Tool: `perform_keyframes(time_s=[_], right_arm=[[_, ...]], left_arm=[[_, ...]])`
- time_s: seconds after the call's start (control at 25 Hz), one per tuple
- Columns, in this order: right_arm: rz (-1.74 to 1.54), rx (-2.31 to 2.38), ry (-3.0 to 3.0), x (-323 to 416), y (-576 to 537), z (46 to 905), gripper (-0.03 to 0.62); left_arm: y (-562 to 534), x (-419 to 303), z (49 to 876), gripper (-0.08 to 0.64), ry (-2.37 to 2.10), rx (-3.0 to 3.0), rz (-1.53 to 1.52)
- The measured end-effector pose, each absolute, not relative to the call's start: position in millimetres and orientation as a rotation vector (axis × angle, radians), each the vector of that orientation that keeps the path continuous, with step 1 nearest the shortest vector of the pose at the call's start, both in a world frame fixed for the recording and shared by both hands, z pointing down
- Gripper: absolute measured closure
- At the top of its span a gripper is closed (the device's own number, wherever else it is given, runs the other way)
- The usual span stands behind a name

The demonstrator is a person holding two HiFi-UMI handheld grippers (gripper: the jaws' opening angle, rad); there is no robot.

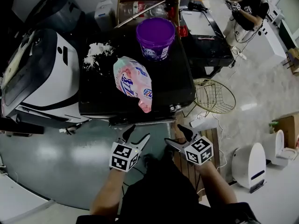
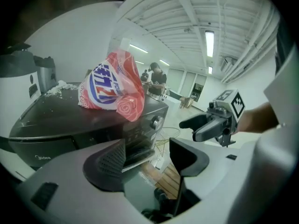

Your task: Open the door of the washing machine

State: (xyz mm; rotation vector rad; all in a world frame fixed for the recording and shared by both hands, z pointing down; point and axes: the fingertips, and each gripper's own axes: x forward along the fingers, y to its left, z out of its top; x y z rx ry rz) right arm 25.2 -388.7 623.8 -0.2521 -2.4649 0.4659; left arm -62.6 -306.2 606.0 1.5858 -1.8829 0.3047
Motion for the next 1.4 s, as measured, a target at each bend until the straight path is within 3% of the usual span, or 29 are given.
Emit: perform_keyframes(time_s=[0.48, 1.24, 1.32, 1.4], right_arm=[[0.390, -0.253, -2.357, -1, -397, 709, 0.229], [0.092, -0.257, -2.073, -35, -416, 835, 0.267], [0.026, -0.273, -2.039, -34, -417, 842, 0.276], [-0.061, -0.280, -2.024, -32, -418, 846, 0.333]], left_arm=[[-306, -66, 672, 0.256, -1.857, 1.559, 0.271], [-297, -87, 703, 0.272, -1.868, 1.474, 0.231], [-295, -90, 705, 0.273, -1.871, 1.460, 0.223], [-292, -91, 706, 0.275, -1.872, 1.451, 0.218]])
